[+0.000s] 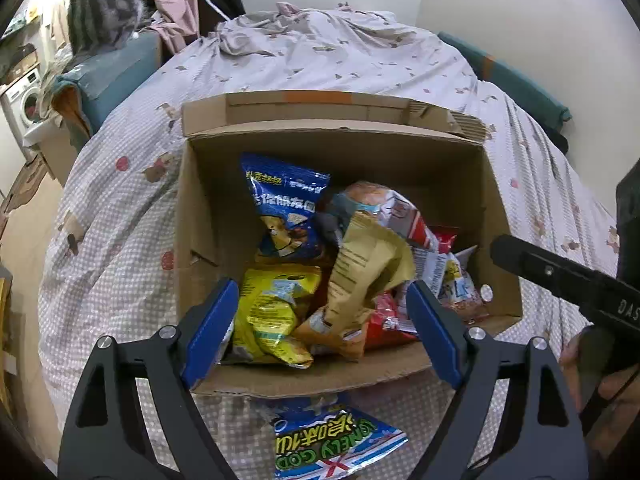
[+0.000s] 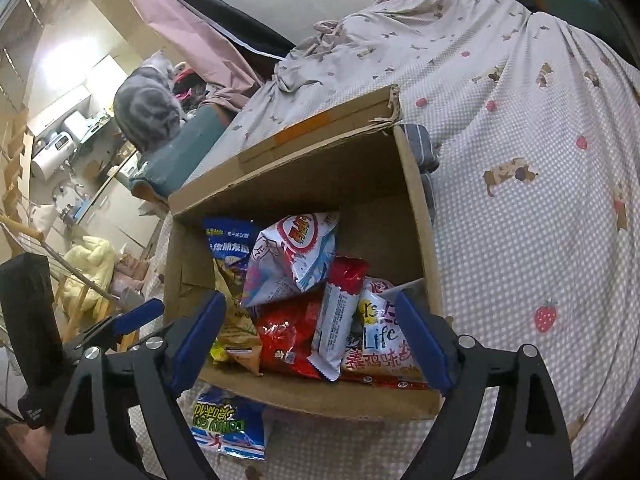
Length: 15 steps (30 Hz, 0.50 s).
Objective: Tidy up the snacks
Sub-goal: 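Open both grippers to drop the paper bag and red-white bar in the box, then lower the left gripper to the blue astronaut bag and grasp it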
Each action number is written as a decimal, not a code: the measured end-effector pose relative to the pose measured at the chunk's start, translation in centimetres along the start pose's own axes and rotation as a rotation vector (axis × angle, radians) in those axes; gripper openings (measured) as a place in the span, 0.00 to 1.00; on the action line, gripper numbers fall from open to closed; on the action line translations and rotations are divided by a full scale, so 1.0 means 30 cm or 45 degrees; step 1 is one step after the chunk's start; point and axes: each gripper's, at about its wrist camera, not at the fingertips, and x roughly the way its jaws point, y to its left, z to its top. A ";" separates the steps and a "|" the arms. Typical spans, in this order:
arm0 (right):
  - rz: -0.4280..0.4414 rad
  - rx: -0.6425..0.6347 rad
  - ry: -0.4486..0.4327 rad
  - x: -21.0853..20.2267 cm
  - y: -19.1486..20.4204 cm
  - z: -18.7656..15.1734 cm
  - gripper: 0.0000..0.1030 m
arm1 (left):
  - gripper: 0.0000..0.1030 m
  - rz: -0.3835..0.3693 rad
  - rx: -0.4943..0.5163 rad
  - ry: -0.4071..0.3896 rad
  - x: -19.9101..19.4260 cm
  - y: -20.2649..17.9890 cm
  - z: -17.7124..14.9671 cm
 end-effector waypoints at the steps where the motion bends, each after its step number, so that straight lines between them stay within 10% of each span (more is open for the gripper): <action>1: 0.000 0.000 0.007 0.001 0.000 -0.001 0.86 | 0.81 0.007 -0.005 0.003 0.002 0.004 0.000; 15: -0.012 0.032 0.020 -0.045 0.005 -0.034 0.86 | 0.81 0.028 -0.062 0.017 -0.040 0.050 -0.038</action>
